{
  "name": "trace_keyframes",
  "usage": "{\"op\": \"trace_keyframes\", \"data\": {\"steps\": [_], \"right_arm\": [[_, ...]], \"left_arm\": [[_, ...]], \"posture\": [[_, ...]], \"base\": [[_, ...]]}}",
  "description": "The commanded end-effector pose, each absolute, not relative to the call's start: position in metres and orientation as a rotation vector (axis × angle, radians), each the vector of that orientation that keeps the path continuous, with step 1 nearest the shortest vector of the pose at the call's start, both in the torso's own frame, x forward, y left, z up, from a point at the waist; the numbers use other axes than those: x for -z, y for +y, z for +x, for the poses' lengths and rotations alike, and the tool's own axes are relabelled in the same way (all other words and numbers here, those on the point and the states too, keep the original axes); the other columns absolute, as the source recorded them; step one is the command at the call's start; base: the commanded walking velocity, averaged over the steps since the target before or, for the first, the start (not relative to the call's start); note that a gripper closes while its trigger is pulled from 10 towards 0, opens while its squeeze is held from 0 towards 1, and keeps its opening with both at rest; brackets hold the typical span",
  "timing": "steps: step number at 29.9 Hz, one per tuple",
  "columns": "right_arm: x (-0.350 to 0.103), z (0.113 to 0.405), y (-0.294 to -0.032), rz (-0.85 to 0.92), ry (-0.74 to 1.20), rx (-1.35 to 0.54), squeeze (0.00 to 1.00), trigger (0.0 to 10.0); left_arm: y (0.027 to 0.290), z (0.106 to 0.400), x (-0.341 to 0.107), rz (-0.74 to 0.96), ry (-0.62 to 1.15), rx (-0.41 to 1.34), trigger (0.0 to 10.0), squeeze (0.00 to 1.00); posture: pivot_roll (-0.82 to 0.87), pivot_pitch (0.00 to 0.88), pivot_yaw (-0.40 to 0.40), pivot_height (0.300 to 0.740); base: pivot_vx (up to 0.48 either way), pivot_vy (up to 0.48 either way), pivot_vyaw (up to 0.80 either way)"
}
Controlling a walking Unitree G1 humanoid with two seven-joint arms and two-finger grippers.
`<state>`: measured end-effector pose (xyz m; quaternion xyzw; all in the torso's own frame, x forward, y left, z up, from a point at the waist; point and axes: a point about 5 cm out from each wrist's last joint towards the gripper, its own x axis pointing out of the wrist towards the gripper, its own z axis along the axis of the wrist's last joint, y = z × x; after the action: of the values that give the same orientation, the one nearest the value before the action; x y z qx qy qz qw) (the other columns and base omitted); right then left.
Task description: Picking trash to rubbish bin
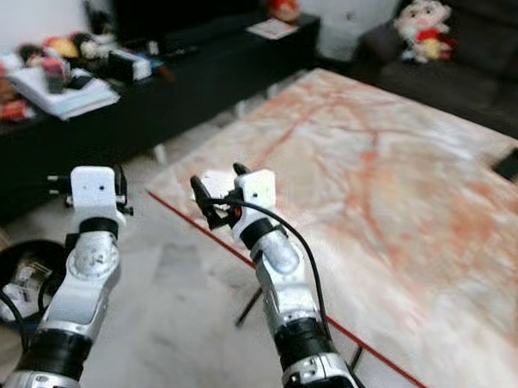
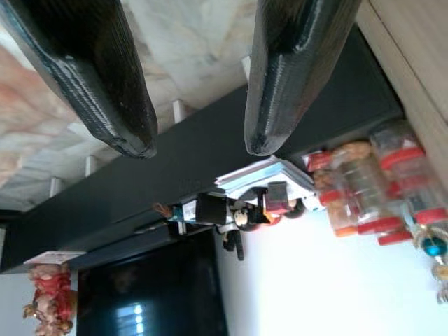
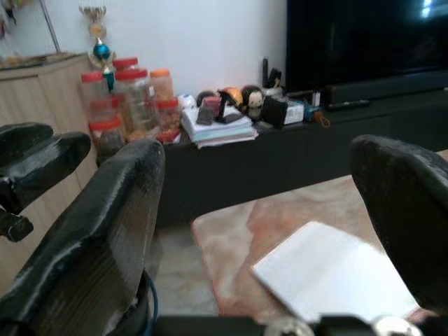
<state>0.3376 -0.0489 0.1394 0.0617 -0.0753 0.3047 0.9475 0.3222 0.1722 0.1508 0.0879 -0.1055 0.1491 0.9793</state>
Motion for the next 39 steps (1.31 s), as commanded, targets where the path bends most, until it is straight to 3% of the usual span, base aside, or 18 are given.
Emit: {"op": "trace_keyframes", "data": {"steps": [1,26,39], "right_arm": [[-0.139,0.34,-0.062,0.138,-0.151,-0.576,0.0,10.0],[-0.136,0.34,-0.062,0.149,-0.129,-0.575,0.0,10.0],[-0.136,0.339,-0.06,0.151,-0.139,-0.585,0.0,10.0]], "left_arm": [[0.163,0.324,-0.153,0.156,-0.214,-0.273,10.0,0.0],[0.166,0.324,-0.153,0.162,-0.204,-0.271,10.0,0.0],[0.148,0.324,-0.143,0.13,-0.156,-0.127,10.0,0.0]], "posture": [[0.05,0.061,-0.07,0.74],[0.05,0.065,-0.068,0.74],[0.06,0.054,-0.065,0.74]], "base": [[0.337,0.0,0.0],[0.339,0.0,-0.07],[0.338,0.0,-0.1]]}}
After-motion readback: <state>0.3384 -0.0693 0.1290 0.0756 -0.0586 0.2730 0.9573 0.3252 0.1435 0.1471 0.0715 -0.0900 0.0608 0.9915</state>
